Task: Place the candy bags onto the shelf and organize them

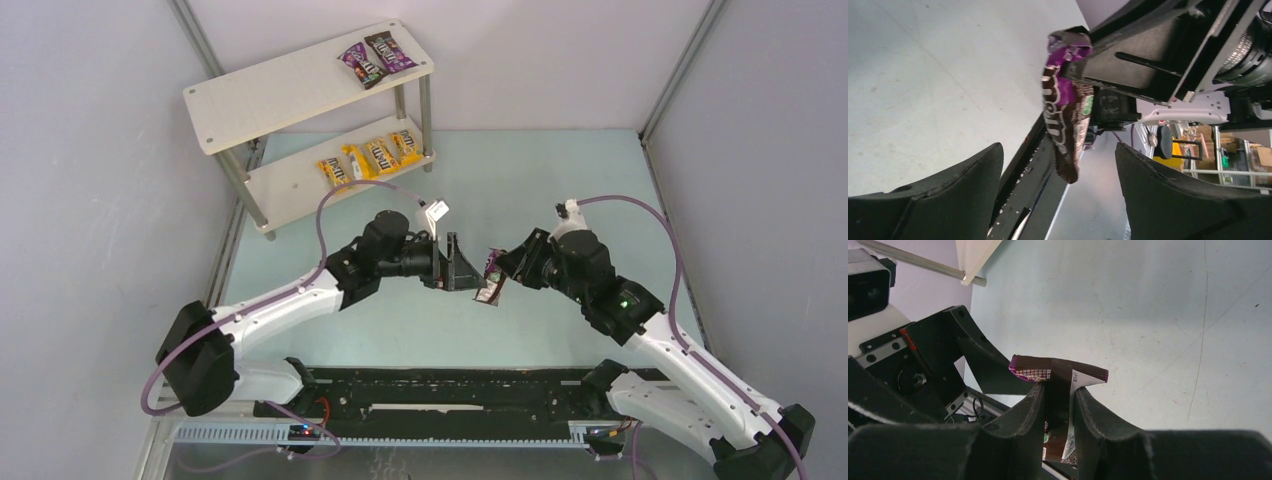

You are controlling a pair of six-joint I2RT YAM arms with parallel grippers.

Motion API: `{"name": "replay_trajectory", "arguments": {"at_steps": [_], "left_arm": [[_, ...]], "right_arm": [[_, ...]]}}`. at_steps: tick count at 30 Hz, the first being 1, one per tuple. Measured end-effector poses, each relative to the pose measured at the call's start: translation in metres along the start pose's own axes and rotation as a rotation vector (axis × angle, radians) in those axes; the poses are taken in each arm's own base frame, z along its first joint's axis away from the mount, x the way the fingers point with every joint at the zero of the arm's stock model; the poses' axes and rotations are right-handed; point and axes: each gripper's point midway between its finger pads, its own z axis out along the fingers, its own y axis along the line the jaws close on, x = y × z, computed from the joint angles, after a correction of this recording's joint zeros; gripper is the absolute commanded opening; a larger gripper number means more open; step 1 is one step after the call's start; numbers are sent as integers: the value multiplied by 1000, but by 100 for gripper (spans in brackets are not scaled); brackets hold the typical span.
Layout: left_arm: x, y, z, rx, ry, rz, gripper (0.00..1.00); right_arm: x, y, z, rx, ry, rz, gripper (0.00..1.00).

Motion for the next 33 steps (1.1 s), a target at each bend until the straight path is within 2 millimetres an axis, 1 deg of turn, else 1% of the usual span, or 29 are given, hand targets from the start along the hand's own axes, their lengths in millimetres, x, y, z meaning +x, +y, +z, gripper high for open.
{"name": "replay_trajectory", "arguments": {"at_steps": [3, 6, 10, 14, 18, 21, 22, 23, 24, 26, 28, 31, 33], "left_arm": [[5, -11, 3, 28, 7, -3, 79], [9, -17, 6, 40, 12, -3, 72], [17, -23, 10, 41, 22, 9, 57], [25, -15, 12, -23, 34, 41, 42], [22, -11, 11, -71, 21, 73, 30], [18, -9, 9, -90, 4, 93, 12], [17, -9, 8, -93, 1, 99, 8], [16, -9, 8, -97, -2, 103, 6], [16, -9, 7, -100, -2, 106, 6], [14, -9, 6, -107, -7, 116, 5], [12, -9, 5, -119, -15, 124, 1], [5, -10, 1, -144, -27, 146, 0], [-2, -13, -4, -160, -41, 171, 0]], "right_arm": [[0, 2, 1, -8, -1, 0, 32], [-2, 3, 1, -14, -6, 1, 32], [-4, 6, 1, -23, -14, 1, 32], [-5, 7, 0, -31, -20, 1, 32], [-6, 8, -2, -36, -24, 1, 32], [-6, 9, -2, -38, -26, 1, 34], [-7, 9, -2, -39, -26, 0, 35], [-7, 10, -2, -41, -27, 0, 38], [-7, 10, -2, -41, -27, -1, 44], [-7, 11, -2, -45, -28, -4, 56], [-7, 13, -2, -54, -31, -13, 69], [-10, 16, -1, -67, -43, -25, 88], [-14, 18, 0, -77, -57, -34, 95]]}}
